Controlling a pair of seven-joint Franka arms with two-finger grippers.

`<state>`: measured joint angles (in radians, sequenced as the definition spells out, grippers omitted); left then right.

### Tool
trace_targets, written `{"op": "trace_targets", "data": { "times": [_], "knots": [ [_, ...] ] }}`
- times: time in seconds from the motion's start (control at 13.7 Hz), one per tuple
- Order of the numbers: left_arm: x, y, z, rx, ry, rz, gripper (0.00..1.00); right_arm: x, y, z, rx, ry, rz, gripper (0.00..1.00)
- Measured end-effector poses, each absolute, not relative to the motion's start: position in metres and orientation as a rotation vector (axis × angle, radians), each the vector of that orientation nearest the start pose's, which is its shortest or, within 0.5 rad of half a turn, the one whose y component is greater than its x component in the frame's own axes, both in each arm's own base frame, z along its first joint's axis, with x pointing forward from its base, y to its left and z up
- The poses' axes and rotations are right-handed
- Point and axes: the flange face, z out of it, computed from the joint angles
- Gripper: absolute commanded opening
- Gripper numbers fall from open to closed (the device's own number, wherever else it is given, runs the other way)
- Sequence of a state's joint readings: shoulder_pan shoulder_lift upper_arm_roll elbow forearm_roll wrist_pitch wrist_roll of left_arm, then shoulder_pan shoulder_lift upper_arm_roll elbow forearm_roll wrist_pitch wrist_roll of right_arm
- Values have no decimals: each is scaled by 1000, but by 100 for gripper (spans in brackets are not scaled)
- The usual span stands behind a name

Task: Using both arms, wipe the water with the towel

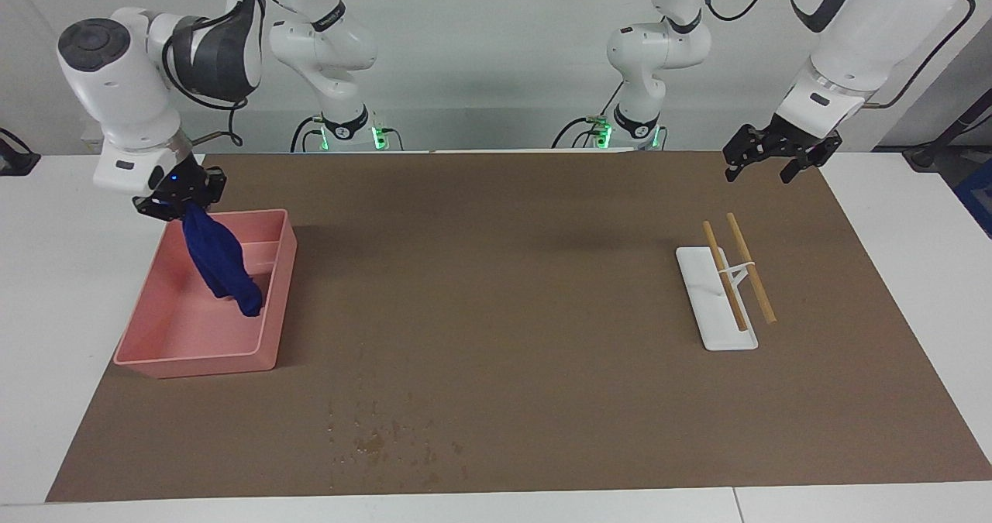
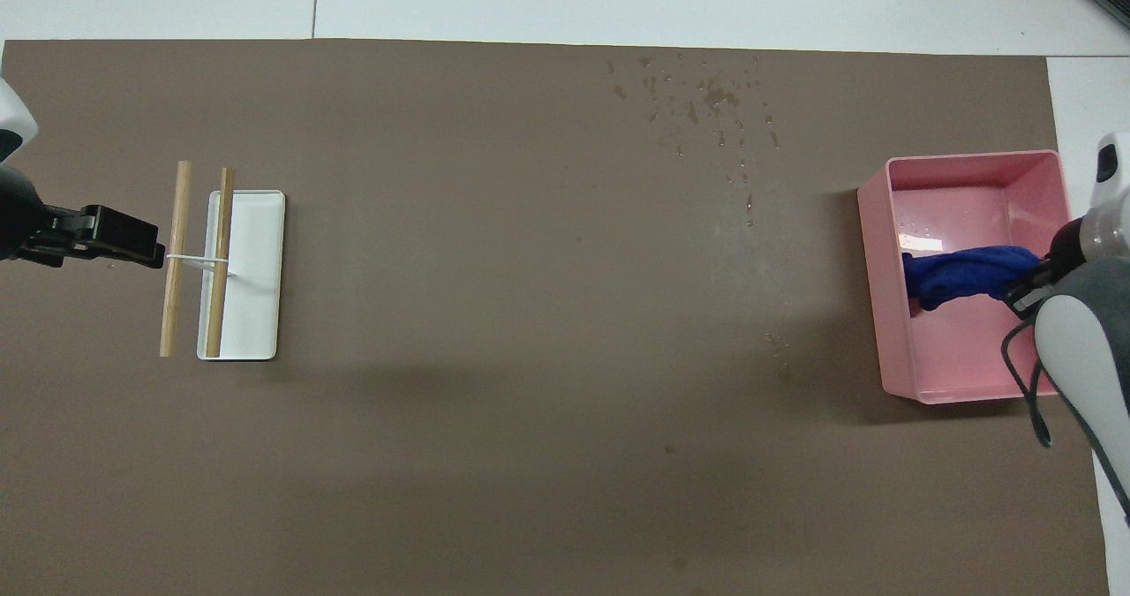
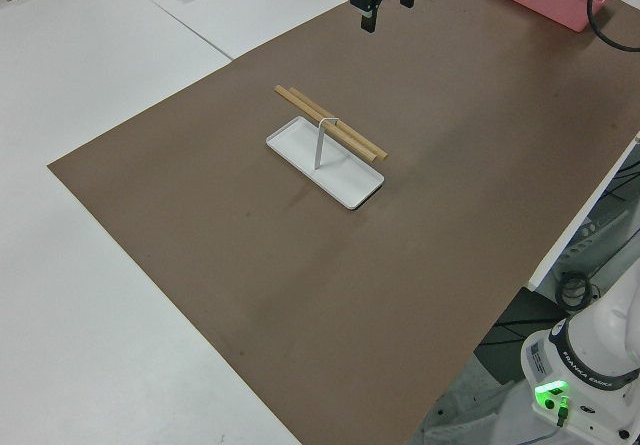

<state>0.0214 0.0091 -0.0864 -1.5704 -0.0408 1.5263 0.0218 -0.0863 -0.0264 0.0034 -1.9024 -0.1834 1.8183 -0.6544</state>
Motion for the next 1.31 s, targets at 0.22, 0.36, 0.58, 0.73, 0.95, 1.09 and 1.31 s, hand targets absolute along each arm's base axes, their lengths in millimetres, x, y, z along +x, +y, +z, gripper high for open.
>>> {"op": "trace_targets", "data": {
  "times": [0.22,0.36,0.58,0.73,0.95,1.09,1.31],
  "knots": [
    [551,-40,616,-3178,139,86,100,538,-83,483,-3133,-951,194,10],
    [551,-40,616,-3178,139,86,100,535,-89,474,-3133,-934,204,40],
    [551,-40,616,-3178,139,86,100,535,-88,474,-3132,-939,205,61],
    [551,-40,616,-3178,139,86,100,535,-88,474,-3133,-939,202,84],
    [551,-40,616,-3178,139,86,100,535,-88,475,-3133,-940,200,84],
    [551,-40,616,-3178,139,86,100,535,-85,476,-3131,-945,199,84],
    [551,-40,616,-3178,139,86,100,536,-67,493,-3093,-902,204,85]
  ]
}}
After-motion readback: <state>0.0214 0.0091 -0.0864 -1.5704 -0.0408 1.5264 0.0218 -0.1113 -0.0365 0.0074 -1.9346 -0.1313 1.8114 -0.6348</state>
